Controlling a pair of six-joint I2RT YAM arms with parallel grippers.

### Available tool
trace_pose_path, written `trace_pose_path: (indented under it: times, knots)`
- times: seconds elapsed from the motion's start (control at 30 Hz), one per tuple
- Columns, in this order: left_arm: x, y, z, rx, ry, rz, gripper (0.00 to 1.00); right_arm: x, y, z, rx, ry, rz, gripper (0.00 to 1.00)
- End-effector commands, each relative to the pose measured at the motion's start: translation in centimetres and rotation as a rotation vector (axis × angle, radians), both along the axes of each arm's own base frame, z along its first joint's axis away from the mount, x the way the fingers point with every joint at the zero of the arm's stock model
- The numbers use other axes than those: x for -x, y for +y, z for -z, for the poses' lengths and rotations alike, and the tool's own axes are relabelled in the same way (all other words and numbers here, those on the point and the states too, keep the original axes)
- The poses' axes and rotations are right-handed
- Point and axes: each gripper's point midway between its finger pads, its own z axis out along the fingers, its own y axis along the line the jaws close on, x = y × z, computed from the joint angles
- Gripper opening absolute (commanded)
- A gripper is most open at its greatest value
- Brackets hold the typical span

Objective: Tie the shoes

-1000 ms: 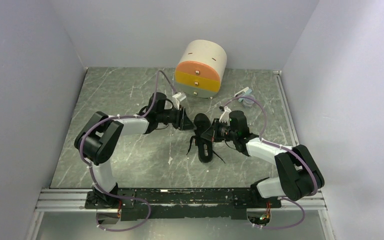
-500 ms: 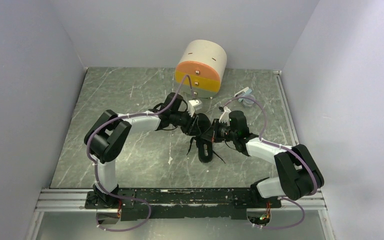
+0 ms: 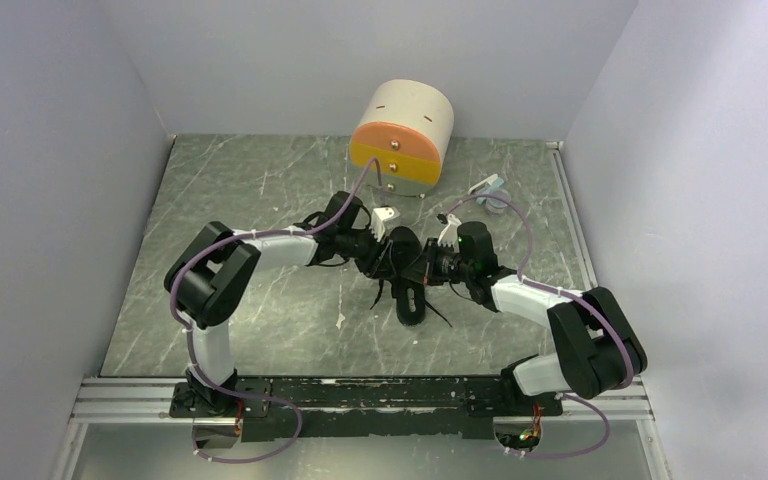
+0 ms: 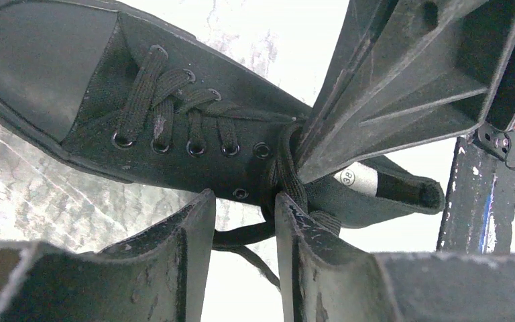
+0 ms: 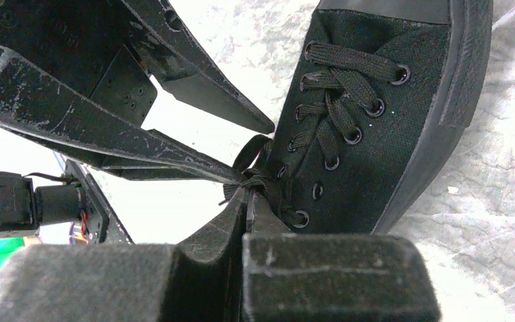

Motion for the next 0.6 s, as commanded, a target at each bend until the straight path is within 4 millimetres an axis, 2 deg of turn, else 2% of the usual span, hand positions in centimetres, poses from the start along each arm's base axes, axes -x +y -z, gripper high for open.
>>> trace_pose_path:
  times: [0.0,0.13,0.37,0.47,0.57]
  knots:
    - [0.0,-0.4,-2.0,0.059,-0.055,0.030,0.45,-0.2,0.1,0.0,0.001,-0.009,-0.001,0.00]
    - [0.2,-0.8,-2.0,0.066,-0.057,0.038,0.48,-0.3,0.2,-0.1,-0.003,-0.008,-0.001,0.00]
    - [0.4,-2.0,-1.0,0.045,-0.043,0.057,0.48,-0.2,0.2,-0.2,-0.009,-0.006,-0.001,0.00]
    - [0.3,-2.5,-1.0,0.058,-0.041,0.057,0.46,-0.2,0.2,-0.2,-0.008,-0.009,-0.001,0.00]
    - [0.2,-2.7,-0.7,0.062,-0.036,0.060,0.39,-0.2,0.1,-0.2,-0.003,-0.007,-0.002,0.00]
